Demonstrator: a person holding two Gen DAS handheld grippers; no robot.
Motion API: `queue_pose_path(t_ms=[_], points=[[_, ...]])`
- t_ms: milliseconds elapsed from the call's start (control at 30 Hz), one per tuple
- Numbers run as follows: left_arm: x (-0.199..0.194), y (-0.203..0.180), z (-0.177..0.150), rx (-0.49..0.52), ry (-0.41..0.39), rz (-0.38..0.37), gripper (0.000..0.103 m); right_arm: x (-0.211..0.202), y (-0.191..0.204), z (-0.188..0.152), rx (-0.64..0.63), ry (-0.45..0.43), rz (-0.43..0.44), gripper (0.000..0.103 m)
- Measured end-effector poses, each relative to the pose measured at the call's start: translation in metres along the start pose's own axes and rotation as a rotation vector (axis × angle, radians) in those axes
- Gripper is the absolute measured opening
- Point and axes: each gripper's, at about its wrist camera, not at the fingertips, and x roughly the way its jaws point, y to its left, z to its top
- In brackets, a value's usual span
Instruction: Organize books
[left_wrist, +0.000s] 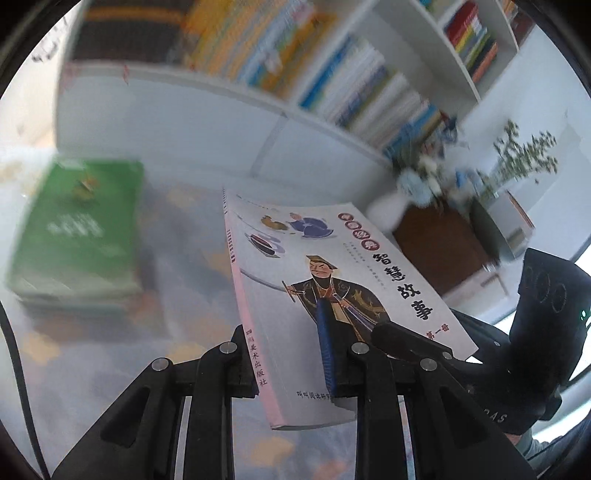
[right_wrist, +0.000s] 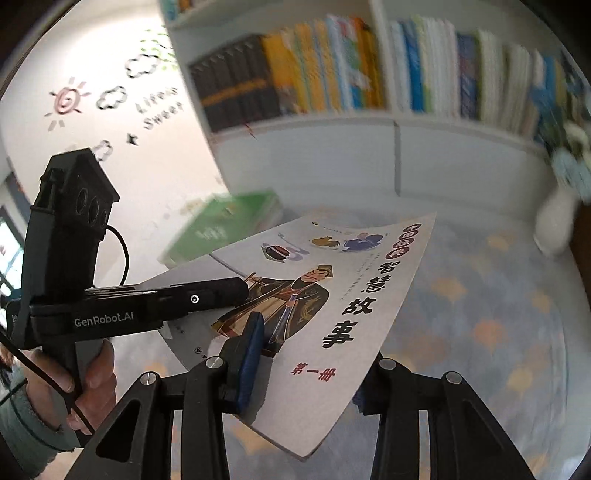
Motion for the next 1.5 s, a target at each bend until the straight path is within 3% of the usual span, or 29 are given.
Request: queue_pose_path(t_ms=[133,333,500,700,833,933,1133,1233,1400,1500], points=[[-0.027,0.04,0.014,-0.014,-0.067,0.112,0.022,0.028,0.024,0.035,-0.027,-0.024,0.121,0.039],[-0.033,0.119,0.021,-0.142,-0.083,0.222,0.021,0.108,0.073,0.065,-0.065,0.05,0.241,0.039],[-0.015,0.172,0.029,-0.231,-0.046,0.244,0.021,0.178,0.087,0.076,-0.001,0.151,0.308,0.04],[0.001,0.209,0.049,-0.243,-0.062,0.286,0.021,0.223,0.093,0.095,0.019,0.204,0.298,0.04],[0.008,0.23,0.047,-0.306,-0.042,0.311,0.02,0.252,0.087,0.097,0.1,0.264,0.314,0.04],[0.01,0.233,0.043,-0.35,-0.036,0.33,0.022,0.254,0.083,0.091,0.133,0.262,0.311,0.041],[-0.015,0.225,0.034,-0.353,-0.074,0.504,0.02,0.254,0.099,0.094,0.077,0.269,0.252,0.042],[-0.029,0.214,0.019,-0.342,-0.071,0.561,0.019,0.256,0.099,0.094,0.093,0.281,0.278,0.048],[-0.034,0.165,-0.017,-0.255,-0.012,0.57,0.02,0.236,0.076,0.081,0.169,0.354,0.348,0.052],[-0.029,0.123,-0.034,-0.166,0.007,0.56,0.022,0.208,0.051,0.054,0.237,0.387,0.351,0.07]])
